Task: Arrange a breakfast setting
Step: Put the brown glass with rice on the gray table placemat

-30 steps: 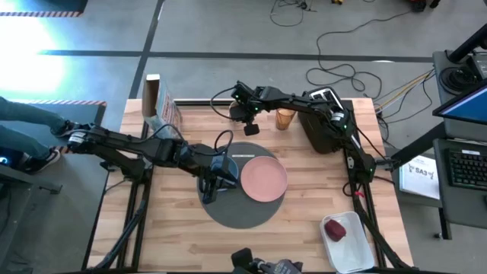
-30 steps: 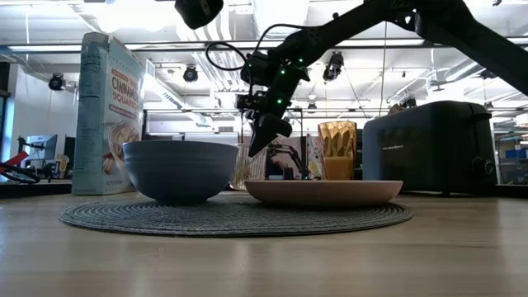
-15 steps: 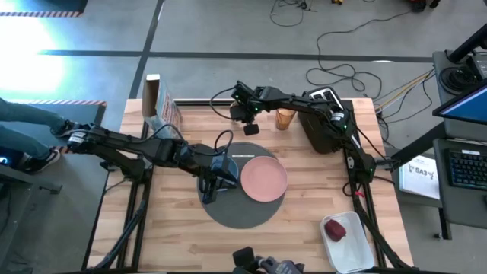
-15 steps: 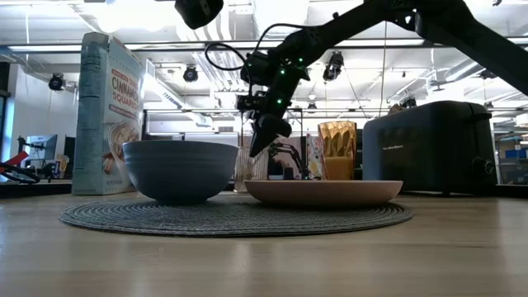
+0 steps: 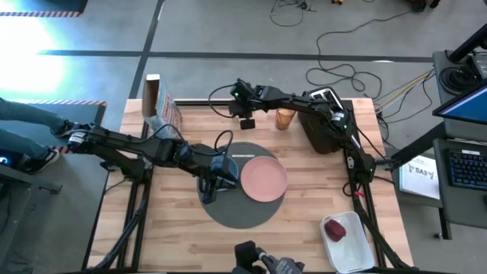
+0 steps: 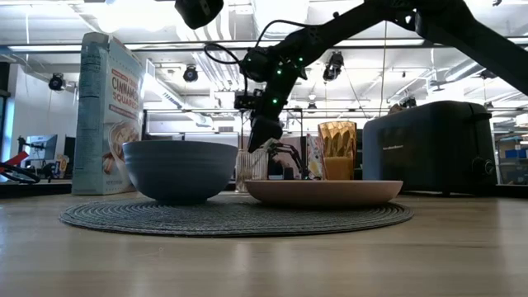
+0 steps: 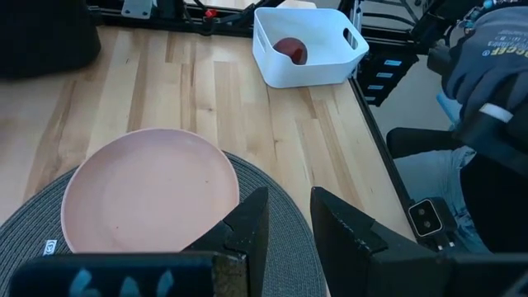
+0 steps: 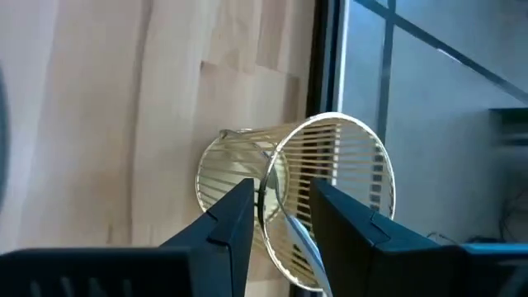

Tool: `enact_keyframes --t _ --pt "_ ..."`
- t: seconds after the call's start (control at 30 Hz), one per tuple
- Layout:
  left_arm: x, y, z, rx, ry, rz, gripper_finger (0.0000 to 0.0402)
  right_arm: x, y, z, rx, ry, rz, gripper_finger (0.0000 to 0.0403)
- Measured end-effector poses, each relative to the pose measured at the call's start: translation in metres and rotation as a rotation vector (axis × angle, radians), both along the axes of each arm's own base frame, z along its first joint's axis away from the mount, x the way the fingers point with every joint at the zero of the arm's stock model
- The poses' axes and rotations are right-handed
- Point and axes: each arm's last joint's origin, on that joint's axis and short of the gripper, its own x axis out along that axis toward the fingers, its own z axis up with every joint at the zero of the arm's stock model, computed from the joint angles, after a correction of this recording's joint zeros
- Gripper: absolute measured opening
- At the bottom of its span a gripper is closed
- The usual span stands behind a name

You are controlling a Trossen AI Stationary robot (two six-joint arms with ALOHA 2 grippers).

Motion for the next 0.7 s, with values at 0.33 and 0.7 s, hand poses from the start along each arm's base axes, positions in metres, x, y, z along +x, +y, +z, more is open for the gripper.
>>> enact_keyframes --t 0.33,0.7 --pt "0.0 0.0 0.0 0.003 0.001 -0.003 0.0076 -0.009 0.006 0.01 0.084 0.045 -0.045 0.0114" --pt "0.0 0.0 0.0 0.0 0.002 -0.001 0.0076 -0.029 0.024 0.056 0.127 -0.003 -0.044 0.0107"
